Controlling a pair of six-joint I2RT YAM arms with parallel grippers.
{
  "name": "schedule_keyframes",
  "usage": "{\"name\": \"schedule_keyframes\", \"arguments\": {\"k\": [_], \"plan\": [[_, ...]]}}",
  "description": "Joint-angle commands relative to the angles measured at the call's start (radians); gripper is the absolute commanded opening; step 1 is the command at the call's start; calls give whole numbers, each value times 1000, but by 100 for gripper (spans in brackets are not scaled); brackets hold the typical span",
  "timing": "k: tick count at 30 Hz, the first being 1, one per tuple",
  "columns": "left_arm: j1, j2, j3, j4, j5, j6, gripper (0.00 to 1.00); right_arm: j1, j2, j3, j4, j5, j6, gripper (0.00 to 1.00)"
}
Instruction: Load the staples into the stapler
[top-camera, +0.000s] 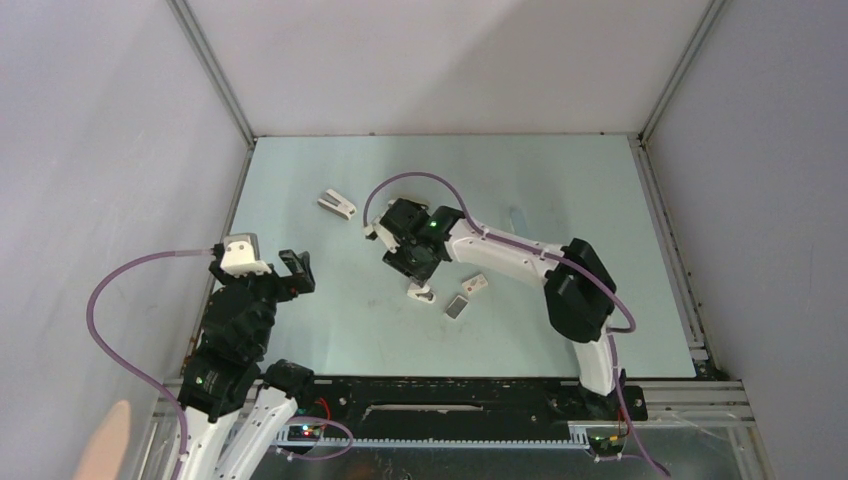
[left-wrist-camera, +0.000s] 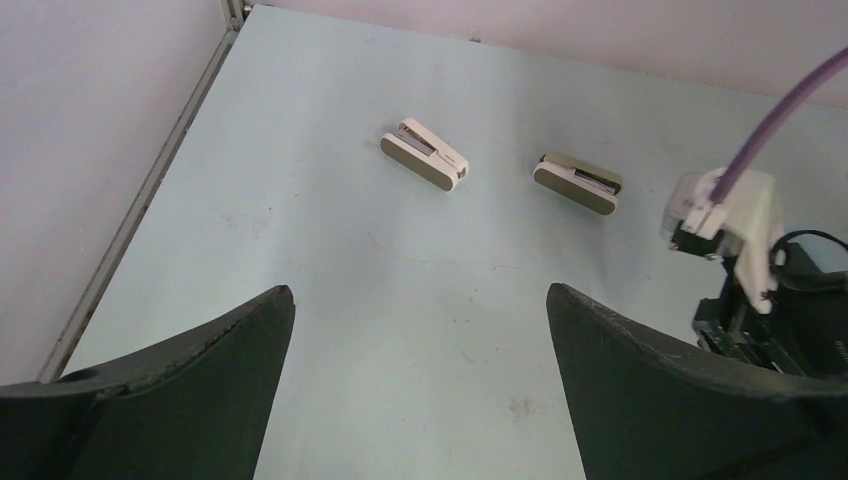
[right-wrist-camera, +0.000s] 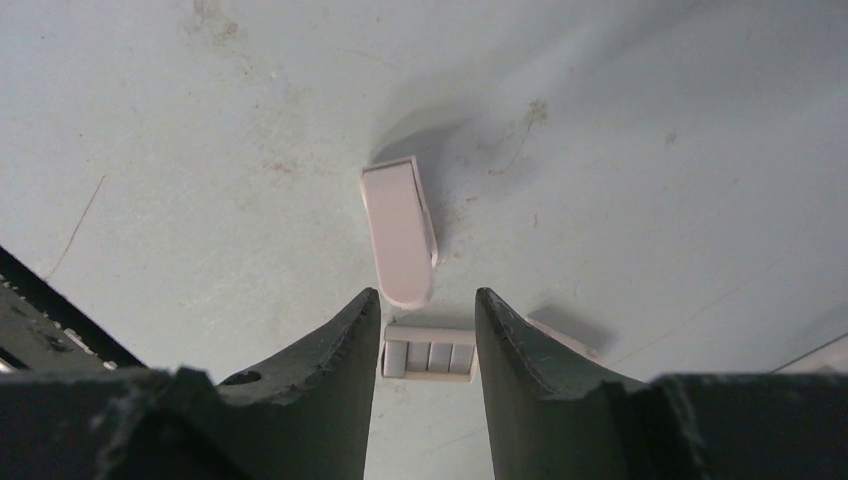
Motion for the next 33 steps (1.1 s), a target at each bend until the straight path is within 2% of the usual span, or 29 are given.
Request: {"name": "schedule_keyframes", "arguments": {"k": [1, 11, 17, 25, 33], "plan": [[11, -7, -8, 36, 19, 17, 100, -5, 83, 112, -124, -45, -89, 43], [17, -7, -9, 37, 29, 17, 100, -4, 203, 220, -183, -93, -124, 42], [20, -5, -12, 38, 33, 16, 100, -4, 227, 206, -191, -76, -112, 35], [21, -4, -11, 38, 36, 15, 100, -2, 194, 65, -60, -53, -60, 19], [23, -2, -11, 38, 41, 15, 100, 13, 148, -182, 168, 25, 20, 12]]}}
